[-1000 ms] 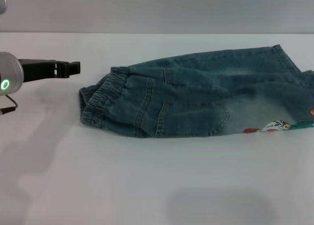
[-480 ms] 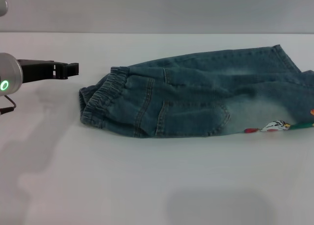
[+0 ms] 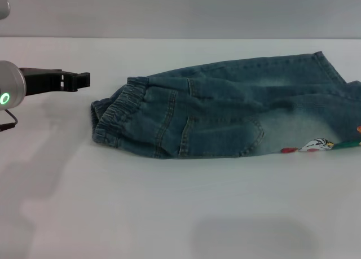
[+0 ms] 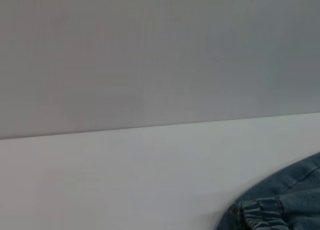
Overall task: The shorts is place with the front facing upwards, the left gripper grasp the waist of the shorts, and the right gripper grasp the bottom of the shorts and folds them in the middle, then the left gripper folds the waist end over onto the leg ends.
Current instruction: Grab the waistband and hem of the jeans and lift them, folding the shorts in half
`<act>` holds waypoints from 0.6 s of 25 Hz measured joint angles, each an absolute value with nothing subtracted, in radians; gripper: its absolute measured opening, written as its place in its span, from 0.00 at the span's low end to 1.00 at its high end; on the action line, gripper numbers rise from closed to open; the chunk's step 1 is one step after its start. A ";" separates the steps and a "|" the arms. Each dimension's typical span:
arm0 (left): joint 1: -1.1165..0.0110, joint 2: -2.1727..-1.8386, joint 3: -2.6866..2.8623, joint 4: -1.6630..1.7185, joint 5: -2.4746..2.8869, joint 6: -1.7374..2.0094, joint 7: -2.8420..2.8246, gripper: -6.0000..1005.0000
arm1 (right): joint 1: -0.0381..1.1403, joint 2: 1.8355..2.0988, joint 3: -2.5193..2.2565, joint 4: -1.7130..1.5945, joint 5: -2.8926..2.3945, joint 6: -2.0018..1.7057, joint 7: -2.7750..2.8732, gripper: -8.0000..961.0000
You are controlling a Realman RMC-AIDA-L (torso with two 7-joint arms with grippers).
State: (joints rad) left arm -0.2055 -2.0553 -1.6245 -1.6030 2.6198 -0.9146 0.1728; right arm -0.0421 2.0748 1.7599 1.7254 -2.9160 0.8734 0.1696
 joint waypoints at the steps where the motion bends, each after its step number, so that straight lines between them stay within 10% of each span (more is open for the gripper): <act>1: -0.206 -2.055 -1.624 -1.602 2.619 -0.914 0.173 0.60 | -0.033 2.074 1.763 1.709 -2.916 0.862 0.169 0.80; 15: -0.206 -2.057 -1.623 -1.601 2.613 -0.914 0.184 0.60 | 0.154 2.069 1.802 1.430 -2.908 0.763 0.117 0.80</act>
